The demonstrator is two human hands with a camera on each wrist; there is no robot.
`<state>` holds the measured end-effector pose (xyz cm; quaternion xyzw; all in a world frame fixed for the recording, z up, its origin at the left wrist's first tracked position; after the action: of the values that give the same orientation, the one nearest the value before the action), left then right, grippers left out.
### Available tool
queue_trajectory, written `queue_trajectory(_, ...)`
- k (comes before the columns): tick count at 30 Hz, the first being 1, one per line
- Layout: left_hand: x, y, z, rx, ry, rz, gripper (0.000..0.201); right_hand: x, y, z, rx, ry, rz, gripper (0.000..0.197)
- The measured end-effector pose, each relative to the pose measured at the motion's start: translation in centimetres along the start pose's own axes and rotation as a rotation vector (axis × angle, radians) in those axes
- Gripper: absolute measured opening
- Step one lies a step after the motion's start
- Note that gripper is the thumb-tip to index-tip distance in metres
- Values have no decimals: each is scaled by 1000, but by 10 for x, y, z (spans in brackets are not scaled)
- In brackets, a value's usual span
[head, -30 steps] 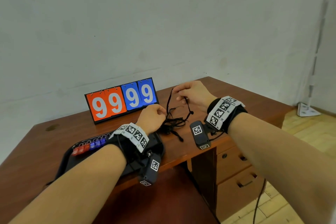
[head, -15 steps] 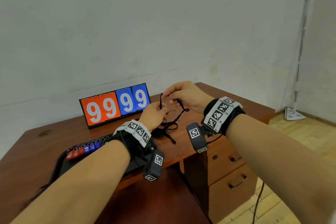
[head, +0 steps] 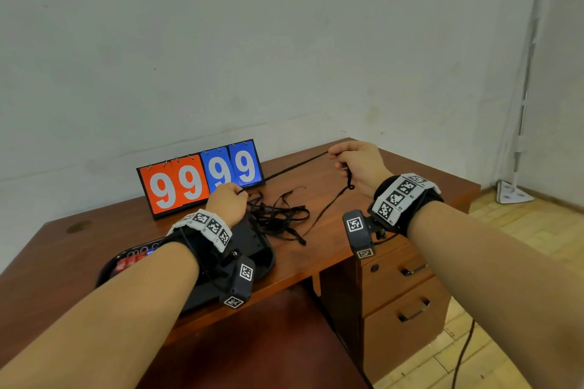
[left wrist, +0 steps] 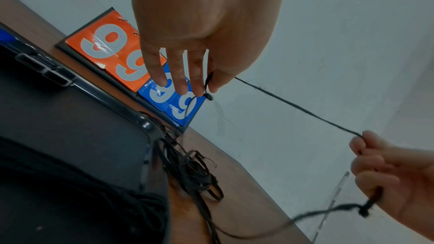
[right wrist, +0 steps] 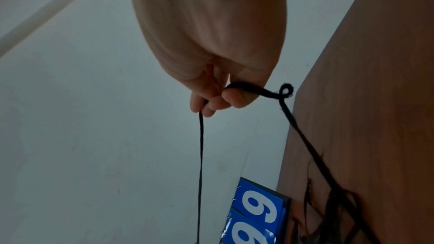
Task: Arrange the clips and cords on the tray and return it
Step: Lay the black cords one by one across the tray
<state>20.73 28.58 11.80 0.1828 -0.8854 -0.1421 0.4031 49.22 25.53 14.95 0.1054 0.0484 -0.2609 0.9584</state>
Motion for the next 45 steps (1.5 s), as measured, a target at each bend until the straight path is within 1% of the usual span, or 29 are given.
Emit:
queue_trajectory(5,4,3,15,-10,19,-19,17,18,11,-22,-37,-85,-144,38)
queue_trajectory(9,1,-1,10,-55,-19,6,16,26,14,-37,-50,-193,-159,39)
queue_trajectory(13,-1,-8,-5,-97,-82,51,11,26,13,-50,-35,-311,-104,34)
queue_trajectory(16,-2,-12,-15,-150,-89,85,14,22,9,-56,55,-535,64,25)
queue_trajectory(17,-2,-14,-19,-168,-83,98,17,19,6,-56,76,-575,119,24)
queue_trajectory(20,-3,-20,-28,-211,-75,151,21,6,-8,-49,136,-559,230,28)
queue_trajectory(24,-4,-31,-41,-259,-66,236,23,-25,-36,-33,228,-509,416,37)
queue_trajectory(27,-1,-37,-47,-279,-66,277,22,-48,-55,-30,241,-494,568,44)
queue_trajectory(29,1,-40,-49,-272,-68,313,22,-58,-65,-32,237,-495,626,42)
queue_trajectory(31,5,-42,-47,-241,-84,336,21,-64,-73,-32,196,-430,633,35)
queue_trajectory(35,18,-45,-40,-198,-175,326,13,-67,-79,-31,126,-344,556,22)
queue_trajectory(37,24,-47,-37,-157,-223,321,11,-68,-81,-29,106,-340,544,22)
queue_trajectory(41,29,-47,-28,-60,-288,349,17,-70,-88,-27,84,-329,553,21)
queue_trajectory(45,35,-48,-23,-36,-297,355,21,-74,-97,-27,79,-326,554,20)
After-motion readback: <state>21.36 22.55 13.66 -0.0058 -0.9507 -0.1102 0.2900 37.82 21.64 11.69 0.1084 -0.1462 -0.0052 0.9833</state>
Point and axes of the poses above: each hand's wrist, its own y-axis towards the middle knuckle, its own x-axis out of the back of the hand, z = x × y, the point moved 4 cm from there along y, towards the middle knuckle, and after that the axes turned 13 degrees about -z, right-handed, at the moved point
